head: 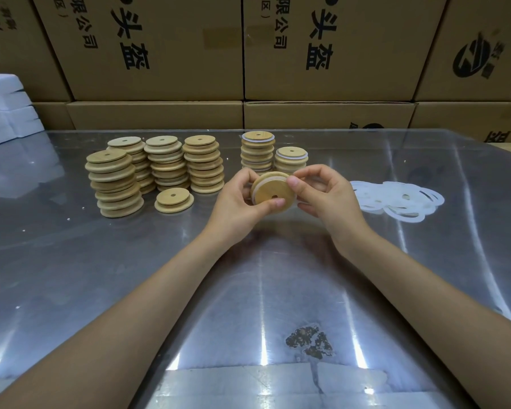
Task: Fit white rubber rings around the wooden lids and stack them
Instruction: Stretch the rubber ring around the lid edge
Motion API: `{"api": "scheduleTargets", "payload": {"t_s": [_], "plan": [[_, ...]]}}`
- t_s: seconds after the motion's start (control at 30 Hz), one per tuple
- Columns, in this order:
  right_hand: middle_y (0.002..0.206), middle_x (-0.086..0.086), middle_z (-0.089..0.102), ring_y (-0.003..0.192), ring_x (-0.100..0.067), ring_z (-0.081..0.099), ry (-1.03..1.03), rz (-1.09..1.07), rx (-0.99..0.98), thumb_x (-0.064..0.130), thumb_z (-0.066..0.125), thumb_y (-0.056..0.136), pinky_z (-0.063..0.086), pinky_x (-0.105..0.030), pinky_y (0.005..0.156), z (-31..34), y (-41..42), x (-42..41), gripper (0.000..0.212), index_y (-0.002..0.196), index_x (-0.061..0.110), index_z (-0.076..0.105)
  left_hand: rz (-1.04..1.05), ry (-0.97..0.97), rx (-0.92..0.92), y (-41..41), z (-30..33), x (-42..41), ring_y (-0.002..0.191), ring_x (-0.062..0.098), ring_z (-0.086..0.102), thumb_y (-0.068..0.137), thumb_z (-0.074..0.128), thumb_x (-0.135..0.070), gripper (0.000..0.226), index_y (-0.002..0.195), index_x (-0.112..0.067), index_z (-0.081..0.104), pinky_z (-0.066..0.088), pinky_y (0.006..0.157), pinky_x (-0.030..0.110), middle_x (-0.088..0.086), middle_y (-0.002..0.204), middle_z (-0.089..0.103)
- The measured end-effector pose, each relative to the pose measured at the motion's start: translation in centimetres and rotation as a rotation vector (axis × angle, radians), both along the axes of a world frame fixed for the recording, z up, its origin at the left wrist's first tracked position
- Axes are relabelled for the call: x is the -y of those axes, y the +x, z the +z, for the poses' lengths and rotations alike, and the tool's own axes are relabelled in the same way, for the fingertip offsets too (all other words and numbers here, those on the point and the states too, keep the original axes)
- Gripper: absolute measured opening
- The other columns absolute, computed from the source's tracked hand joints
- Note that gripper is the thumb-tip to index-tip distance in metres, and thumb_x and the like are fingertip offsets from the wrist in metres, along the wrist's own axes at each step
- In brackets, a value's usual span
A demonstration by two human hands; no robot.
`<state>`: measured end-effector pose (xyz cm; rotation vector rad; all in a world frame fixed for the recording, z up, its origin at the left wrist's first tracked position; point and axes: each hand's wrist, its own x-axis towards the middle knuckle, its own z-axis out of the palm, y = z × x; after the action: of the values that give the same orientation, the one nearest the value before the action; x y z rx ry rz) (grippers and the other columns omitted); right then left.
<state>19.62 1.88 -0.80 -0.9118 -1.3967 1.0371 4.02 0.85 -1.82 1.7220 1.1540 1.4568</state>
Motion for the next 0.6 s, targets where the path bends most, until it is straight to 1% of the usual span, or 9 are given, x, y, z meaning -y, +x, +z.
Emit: {"api": "scheduleTargets", "payload": {"t_s": [0.07,0.13,0.2,0.27,0.37,0.43,0.5,0.53,0.6], "plan": [[0.08,0.011,0.071,0.078,-0.001,0.066,-0.09,0.042,-0.008,0.028,0.067,0.087,0.051,-0.022,0.074,-0.09,0.15,-0.14,0.006,0.087,0.025,0.062,0.011,0.009,-0.015,0.08,0.11,0.1,0.07,0.009,0.06,0.072,0.079,-0.007,0.034,0.078,-0.018,0.048,0.049,0.064,0.025,0.002,0.078,0.065],[0.084,0.011,0.071,0.081,-0.003,0.066,-0.188,0.096,-0.016,0.035,0.06,0.09,0.049,-0.024,0.075,-0.16,0.19,-0.22,0.011,0.087,0.025,0.062,0.003,-0.034,0.037,0.2,0.17,0.25,0.067,0.005,0.062,0.074,0.078,-0.009,0.03,0.084,-0.017,0.052,0.051,0.06,0.021,0.0,0.076,0.067],[0.092,0.005,0.072,0.086,-0.008,0.067,-0.238,0.116,-0.018,0.039,0.052,0.095,0.049,-0.025,0.074,-0.09,0.17,-0.28,0.02,0.093,0.022,0.063,-0.016,-0.114,0.129,0.28,0.25,0.4,0.069,0.003,0.064,0.078,0.076,-0.013,0.03,0.099,-0.014,0.056,0.052,0.057,0.019,0.0,0.081,0.069],[0.098,0.001,0.071,0.087,-0.011,0.068,-0.239,0.12,-0.021,0.036,0.048,0.097,0.05,-0.025,0.072,-0.01,0.09,-0.19,0.021,0.101,0.022,0.063,-0.042,-0.195,0.211,0.18,0.32,0.46,0.076,0.007,0.067,0.082,0.072,-0.017,0.037,0.115,-0.016,0.055,0.055,0.061,0.021,0.002,0.089,0.071],[0.099,0.006,0.071,0.087,-0.009,0.069,-0.182,0.138,0.021,0.028,0.054,0.095,0.05,-0.023,0.07,-0.08,0.23,0.02,0.018,0.11,0.025,0.063,-0.082,-0.266,0.285,-0.01,0.52,0.52,0.082,0.011,0.068,0.086,0.068,-0.022,0.038,0.122,-0.022,0.056,0.054,0.062,0.021,0.001,0.095,0.071],[0.097,0.008,0.071,0.085,-0.007,0.069,-0.122,0.169,0.066,0.023,0.06,0.092,0.051,-0.018,0.068,-0.14,0.3,0.17,0.023,0.115,0.027,0.062,-0.084,-0.283,0.308,-0.06,0.66,0.57,0.079,0.009,0.068,0.086,0.067,-0.022,0.038,0.123,-0.024,0.057,0.051,0.059,0.018,-0.003,0.094,0.071],[0.099,0.004,0.072,0.082,-0.005,0.067,-0.056,0.183,0.102,0.018,0.065,0.089,0.05,-0.014,0.065,-0.15,0.25,0.2,0.031,0.119,0.024,0.061,-0.074,-0.293,0.321,-0.08,0.75,0.55,0.075,0.006,0.068,0.087,0.066,-0.022,0.039,0.124,-0.025,0.057,0.049,0.055,0.016,-0.004,0.094,0.07],[0.101,0.001,0.072,0.082,-0.003,0.066,-0.01,0.17,0.13,0.015,0.067,0.087,0.05,-0.013,0.066,-0.2,0.21,0.13,0.036,0.122,0.021,0.061,-0.072,-0.296,0.324,-0.07,0.79,0.56,0.073,0.005,0.068,0.087,0.066,-0.022,0.039,0.125,-0.025,0.057,0.049,0.054,0.015,-0.004,0.097,0.07],[0.108,-0.001,0.07,0.091,-0.005,0.065,0.093,0.125,0.233,0.014,0.072,0.082,0.05,-0.017,0.076,-0.46,0.0,0.03,0.046,0.126,0.017,0.058,-0.068,-0.309,0.327,0.01,0.83,0.54,0.07,0.004,0.068,0.089,0.064,-0.024,0.037,0.125,-0.026,0.056,0.05,0.054,0.016,-0.001,0.102,0.069]]}}
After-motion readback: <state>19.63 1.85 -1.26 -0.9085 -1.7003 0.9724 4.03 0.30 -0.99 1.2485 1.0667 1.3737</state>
